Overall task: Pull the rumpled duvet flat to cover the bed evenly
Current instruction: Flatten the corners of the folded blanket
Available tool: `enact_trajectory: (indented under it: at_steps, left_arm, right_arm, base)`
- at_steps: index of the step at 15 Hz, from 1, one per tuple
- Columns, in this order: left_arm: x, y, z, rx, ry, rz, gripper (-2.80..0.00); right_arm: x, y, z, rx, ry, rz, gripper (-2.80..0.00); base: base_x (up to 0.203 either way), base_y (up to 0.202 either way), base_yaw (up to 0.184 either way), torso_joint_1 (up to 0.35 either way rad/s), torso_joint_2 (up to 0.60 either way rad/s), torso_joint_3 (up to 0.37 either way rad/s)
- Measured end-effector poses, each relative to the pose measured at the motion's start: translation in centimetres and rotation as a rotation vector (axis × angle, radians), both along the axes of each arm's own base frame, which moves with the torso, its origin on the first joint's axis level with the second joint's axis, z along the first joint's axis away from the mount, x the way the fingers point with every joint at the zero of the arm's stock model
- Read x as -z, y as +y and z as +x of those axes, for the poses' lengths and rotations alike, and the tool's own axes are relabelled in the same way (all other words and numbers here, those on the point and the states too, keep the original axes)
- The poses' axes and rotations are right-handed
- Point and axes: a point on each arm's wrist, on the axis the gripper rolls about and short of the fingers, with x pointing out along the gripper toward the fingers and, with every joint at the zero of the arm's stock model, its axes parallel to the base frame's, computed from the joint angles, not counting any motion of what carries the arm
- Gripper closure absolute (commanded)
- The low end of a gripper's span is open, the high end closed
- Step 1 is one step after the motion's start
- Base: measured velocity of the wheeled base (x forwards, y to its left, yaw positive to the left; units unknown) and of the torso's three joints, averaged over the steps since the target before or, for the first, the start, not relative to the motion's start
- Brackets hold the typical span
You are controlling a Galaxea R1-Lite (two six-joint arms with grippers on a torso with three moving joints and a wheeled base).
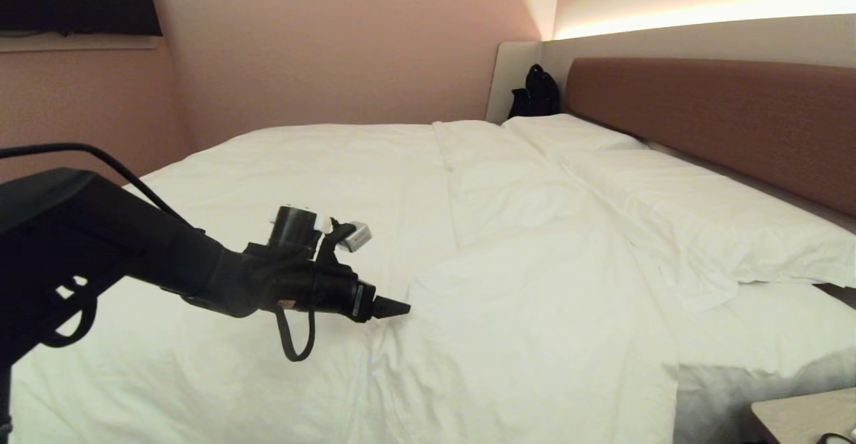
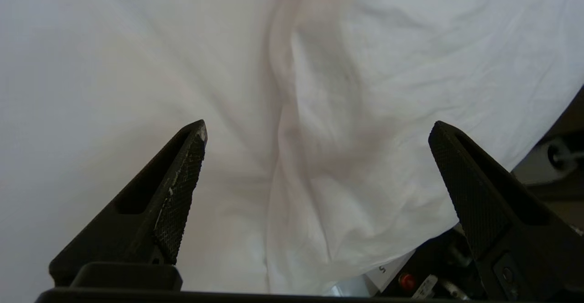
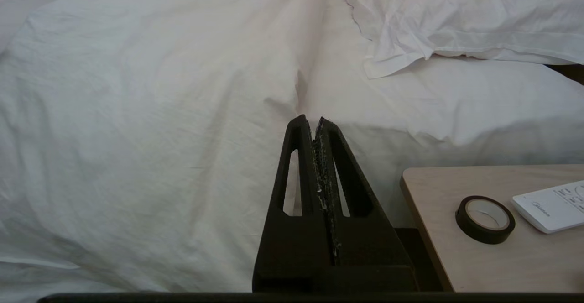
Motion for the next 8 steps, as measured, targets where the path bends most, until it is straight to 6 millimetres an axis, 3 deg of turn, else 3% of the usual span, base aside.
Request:
enact_trajectory:
  at_steps: [8]
  left_arm:
    - [2.5, -2.3, -0.3, 0.147, 0.016, 0.016, -2.8]
  right_arm:
    - [0.0, 0.0, 0.0, 0.0, 0.001, 0.0, 0.0]
  base:
    - [0.0, 0.0, 0.0, 0.0, 0.0, 0.0]
